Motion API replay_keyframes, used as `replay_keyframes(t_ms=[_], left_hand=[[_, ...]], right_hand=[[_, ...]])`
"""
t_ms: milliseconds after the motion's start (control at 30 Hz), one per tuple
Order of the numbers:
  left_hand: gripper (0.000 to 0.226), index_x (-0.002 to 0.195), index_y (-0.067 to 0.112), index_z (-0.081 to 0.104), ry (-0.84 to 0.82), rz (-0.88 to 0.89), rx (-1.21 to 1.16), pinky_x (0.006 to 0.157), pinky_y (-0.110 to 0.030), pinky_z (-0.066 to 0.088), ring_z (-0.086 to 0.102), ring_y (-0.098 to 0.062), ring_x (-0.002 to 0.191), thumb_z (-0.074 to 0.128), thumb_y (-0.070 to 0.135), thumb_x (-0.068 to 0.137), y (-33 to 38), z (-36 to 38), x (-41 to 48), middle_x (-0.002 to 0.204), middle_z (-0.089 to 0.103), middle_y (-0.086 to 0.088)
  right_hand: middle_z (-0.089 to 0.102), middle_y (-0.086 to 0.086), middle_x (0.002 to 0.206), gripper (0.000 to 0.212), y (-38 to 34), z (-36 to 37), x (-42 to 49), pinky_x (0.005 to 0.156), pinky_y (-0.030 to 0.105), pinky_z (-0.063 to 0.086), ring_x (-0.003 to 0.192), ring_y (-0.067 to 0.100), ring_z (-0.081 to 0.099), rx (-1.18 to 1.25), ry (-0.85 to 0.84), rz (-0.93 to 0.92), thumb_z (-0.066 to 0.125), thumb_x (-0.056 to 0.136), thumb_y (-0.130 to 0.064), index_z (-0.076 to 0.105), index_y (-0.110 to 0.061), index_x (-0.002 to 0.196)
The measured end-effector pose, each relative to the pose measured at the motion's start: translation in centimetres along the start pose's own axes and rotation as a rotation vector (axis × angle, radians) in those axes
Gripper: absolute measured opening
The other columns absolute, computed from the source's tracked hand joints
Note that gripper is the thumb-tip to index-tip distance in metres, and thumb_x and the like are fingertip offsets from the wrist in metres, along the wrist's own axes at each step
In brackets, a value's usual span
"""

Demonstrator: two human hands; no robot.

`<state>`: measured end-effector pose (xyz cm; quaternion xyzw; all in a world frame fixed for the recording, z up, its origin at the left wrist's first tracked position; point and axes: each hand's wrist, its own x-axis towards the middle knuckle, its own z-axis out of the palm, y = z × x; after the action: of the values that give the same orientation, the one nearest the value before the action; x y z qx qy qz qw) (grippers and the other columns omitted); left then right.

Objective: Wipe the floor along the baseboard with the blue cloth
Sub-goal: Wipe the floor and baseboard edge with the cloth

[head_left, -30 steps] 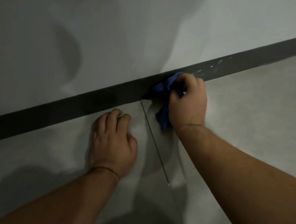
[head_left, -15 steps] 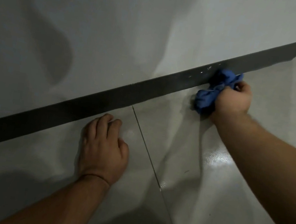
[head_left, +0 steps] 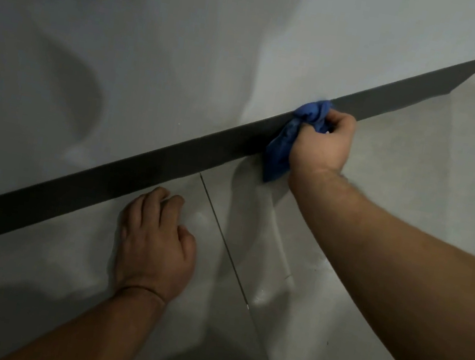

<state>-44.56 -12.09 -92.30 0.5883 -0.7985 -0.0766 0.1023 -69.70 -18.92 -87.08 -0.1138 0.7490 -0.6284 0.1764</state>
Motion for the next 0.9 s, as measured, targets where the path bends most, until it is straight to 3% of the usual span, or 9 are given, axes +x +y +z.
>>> replay_keyframes(t_ms=[200,300,367,467,600,667,767,833,900], left_hand=[[0.051,0.134,0.012,0.058,-0.007,-0.005,0.006,0.105,-0.053,0.046,0.047,-0.036,0.132,0.044,0.025,0.087,0.0,0.0,0.0,0.143,0.052,-0.016],[0.051,0.132,0.01,0.058,0.002,0.0,-0.003,0.106,-0.054,0.045,0.047,-0.037,0.131,0.045,0.024,0.085,0.0,0.1,0.0,0.142,0.053,-0.017],[0.051,0.133,0.01,0.058,0.006,0.004,-0.003,0.105,-0.054,0.045,0.046,-0.037,0.131,0.045,0.023,0.085,0.0,0.1,0.1,0.143,0.053,-0.017],[0.051,0.133,0.01,0.058,0.01,0.002,-0.01,0.105,-0.053,0.045,0.047,-0.037,0.131,0.045,0.023,0.086,0.0,0.0,0.0,0.143,0.052,-0.018],[0.051,0.133,0.01,0.059,0.02,0.004,-0.017,0.104,-0.053,0.044,0.047,-0.038,0.13,0.045,0.024,0.085,0.2,0.0,0.0,0.143,0.053,-0.018],[0.051,0.133,0.01,0.059,0.015,0.007,-0.009,0.105,-0.053,0.044,0.048,-0.038,0.13,0.045,0.024,0.086,0.0,0.1,0.0,0.143,0.053,-0.018],[0.051,0.133,0.01,0.058,0.003,0.008,-0.007,0.104,-0.053,0.045,0.047,-0.037,0.13,0.044,0.025,0.086,0.0,0.1,0.1,0.143,0.052,-0.017],[0.051,0.133,0.01,0.058,-0.005,0.007,-0.018,0.103,-0.054,0.045,0.046,-0.038,0.13,0.045,0.024,0.086,0.1,0.1,0.1,0.143,0.052,-0.018],[0.049,0.133,0.009,0.058,-0.024,0.003,-0.019,0.104,-0.055,0.044,0.045,-0.04,0.131,0.053,0.02,0.085,0.1,0.1,0.1,0.144,0.051,-0.019]], right_hand=[[0.069,-0.004,0.098,0.029,1.3,-1.4,-0.3,0.084,0.029,0.059,0.095,0.016,0.069,-0.078,-0.139,0.004,0.064,0.087,-0.003,0.06,-0.031,0.09],[0.065,-0.007,0.092,0.021,0.9,-2.1,1.9,0.081,0.018,0.054,0.09,0.015,0.066,-0.048,0.001,0.028,0.066,0.09,-0.004,0.062,-0.019,0.104],[0.064,-0.003,0.092,0.023,0.5,-1.8,3.0,0.086,0.023,0.055,0.091,0.017,0.065,0.014,0.071,0.073,0.066,0.091,-0.002,0.059,-0.011,0.11],[0.068,0.005,0.099,0.02,0.3,-0.2,1.2,0.089,0.032,0.057,0.094,0.02,0.068,-0.009,0.045,0.125,0.064,0.091,-0.002,0.054,-0.017,0.098],[0.066,0.008,0.096,0.035,0.9,1.4,-2.8,0.07,0.018,0.055,0.087,0.011,0.067,0.018,-0.006,0.118,0.055,0.086,0.012,0.052,-0.023,0.083],[0.067,0.01,0.106,0.033,1.1,1.6,-4.0,0.078,0.026,0.058,0.095,0.02,0.066,-0.024,-0.019,0.13,0.056,0.086,0.01,0.056,-0.022,0.088],[0.067,0.007,0.108,0.04,1.1,1.4,-5.5,0.084,0.03,0.058,0.098,0.018,0.065,-0.048,-0.08,0.098,0.058,0.085,0.009,0.055,-0.03,0.08],[0.068,-0.003,0.098,0.043,1.0,1.4,-6.6,0.077,0.016,0.054,0.088,0.002,0.064,-0.061,-0.129,0.096,0.06,0.085,0.008,0.054,-0.034,0.077],[0.063,-0.012,0.082,0.044,0.9,1.9,-7.8,0.059,0.004,0.045,0.073,-0.005,0.062,-0.044,-0.146,0.104,0.062,0.083,0.008,0.054,-0.034,0.075]])
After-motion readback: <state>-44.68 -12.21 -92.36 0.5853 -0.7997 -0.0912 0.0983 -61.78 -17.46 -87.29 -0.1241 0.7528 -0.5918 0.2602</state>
